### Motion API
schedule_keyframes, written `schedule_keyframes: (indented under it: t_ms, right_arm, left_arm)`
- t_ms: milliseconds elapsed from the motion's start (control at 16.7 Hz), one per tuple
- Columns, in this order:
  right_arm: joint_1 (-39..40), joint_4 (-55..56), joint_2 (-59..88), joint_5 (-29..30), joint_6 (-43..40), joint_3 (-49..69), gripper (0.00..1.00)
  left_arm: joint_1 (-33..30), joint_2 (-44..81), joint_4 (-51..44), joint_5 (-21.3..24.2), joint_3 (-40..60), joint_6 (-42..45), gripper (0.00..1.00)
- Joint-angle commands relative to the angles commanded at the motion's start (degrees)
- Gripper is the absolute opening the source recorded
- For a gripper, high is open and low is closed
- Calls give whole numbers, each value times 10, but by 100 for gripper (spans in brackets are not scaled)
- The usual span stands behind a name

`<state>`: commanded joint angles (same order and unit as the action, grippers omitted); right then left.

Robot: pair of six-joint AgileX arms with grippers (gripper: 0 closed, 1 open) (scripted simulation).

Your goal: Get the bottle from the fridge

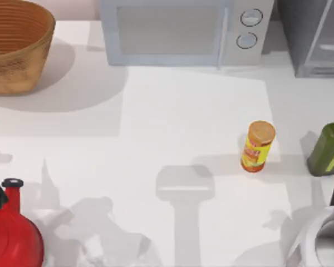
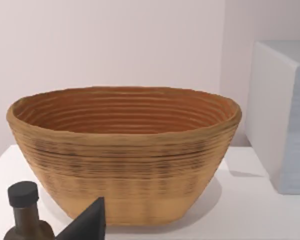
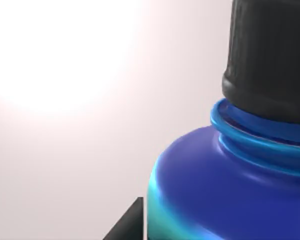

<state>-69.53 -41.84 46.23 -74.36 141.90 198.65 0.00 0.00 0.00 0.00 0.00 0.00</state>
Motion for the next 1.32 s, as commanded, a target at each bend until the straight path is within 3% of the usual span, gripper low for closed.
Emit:
schedule_keyframes:
  t_ms: [300, 600, 900, 1320]
  right_arm:
    - [-125, -42, 33, -65, 162, 349, 0]
    - [-215, -57, 40, -89, 258, 601, 0]
    - [-253, -59, 39, -92, 295, 706, 0]
    - [-253, -58, 36, -90, 297, 708, 0]
  left_arm:
    - [0, 0, 0, 0, 0, 0, 100]
    - [0, 0, 0, 0, 0, 0, 100]
    - [0, 0, 0, 0, 0, 0, 100]
    - [0, 0, 0, 0, 0, 0, 100]
